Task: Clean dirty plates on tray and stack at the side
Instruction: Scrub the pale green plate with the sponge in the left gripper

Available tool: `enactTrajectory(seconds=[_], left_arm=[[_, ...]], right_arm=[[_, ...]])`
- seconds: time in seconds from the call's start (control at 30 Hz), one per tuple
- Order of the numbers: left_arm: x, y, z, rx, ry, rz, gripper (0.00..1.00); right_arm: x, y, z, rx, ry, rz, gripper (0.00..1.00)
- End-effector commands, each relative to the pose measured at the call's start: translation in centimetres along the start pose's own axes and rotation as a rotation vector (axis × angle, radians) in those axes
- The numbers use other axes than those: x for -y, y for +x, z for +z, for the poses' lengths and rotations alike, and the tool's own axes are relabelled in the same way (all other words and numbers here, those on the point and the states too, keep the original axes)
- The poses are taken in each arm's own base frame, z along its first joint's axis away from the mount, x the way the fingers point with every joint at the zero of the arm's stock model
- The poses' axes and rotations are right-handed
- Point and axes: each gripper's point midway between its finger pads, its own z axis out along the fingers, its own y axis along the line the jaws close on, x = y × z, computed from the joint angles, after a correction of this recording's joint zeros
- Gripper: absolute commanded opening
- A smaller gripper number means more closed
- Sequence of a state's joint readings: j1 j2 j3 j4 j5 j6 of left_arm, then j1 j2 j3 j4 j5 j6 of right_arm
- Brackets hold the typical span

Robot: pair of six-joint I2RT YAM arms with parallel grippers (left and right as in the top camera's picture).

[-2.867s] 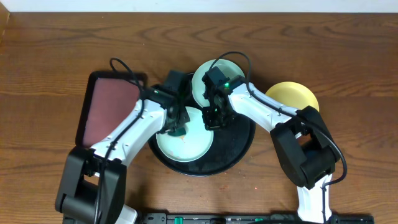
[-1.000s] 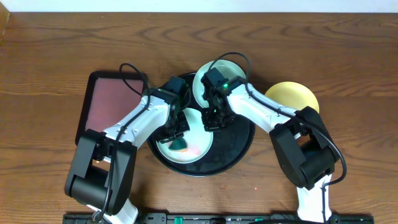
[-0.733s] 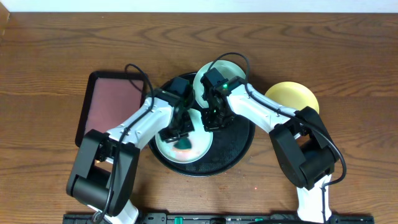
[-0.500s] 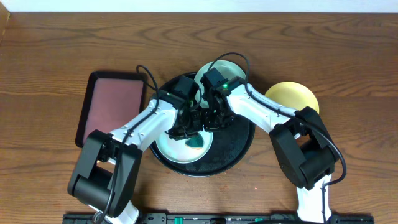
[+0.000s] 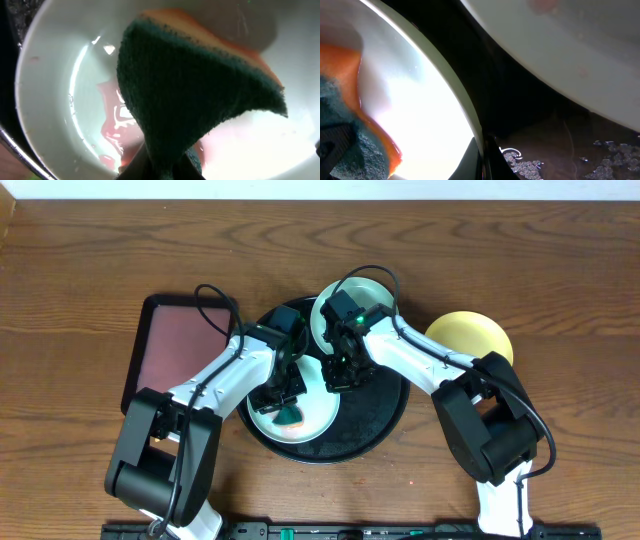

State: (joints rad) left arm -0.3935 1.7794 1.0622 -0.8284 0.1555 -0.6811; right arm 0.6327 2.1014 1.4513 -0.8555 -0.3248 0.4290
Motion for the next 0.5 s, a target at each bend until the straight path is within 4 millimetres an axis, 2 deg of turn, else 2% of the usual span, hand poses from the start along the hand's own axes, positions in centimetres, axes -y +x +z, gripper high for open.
enactTrajectory(seconds=[0.0,0.13,0.27,0.33,0.47], left_arm=[[1.1,1.1,0.5,-0.070,0.087,0.172,0.07],[5.5,2.6,-0.6,-0.132,0.356,0.393,0.08],[6.1,1.5,-0.6,-0.077,0.369,0.409,0.07],[5.1,0.2,-0.1,-0.029,0.287,0.329,0.07],[0.1,-2.0,0.6,0.080,0.004,0.006,0.07]], right_arm=[[0.5,0.1,0.7,-0.008,0.027,0.014,0.01],[0.5,0.1,0.7,-0.008,0.027,0.014,0.01],[0.5,0.1,0.7,-0.008,0.027,0.014,0.01],[0.5,0.1,0.7,-0.008,0.027,0.014,0.01],[0.5,0.1,0.7,-0.008,0.027,0.014,0.01]])
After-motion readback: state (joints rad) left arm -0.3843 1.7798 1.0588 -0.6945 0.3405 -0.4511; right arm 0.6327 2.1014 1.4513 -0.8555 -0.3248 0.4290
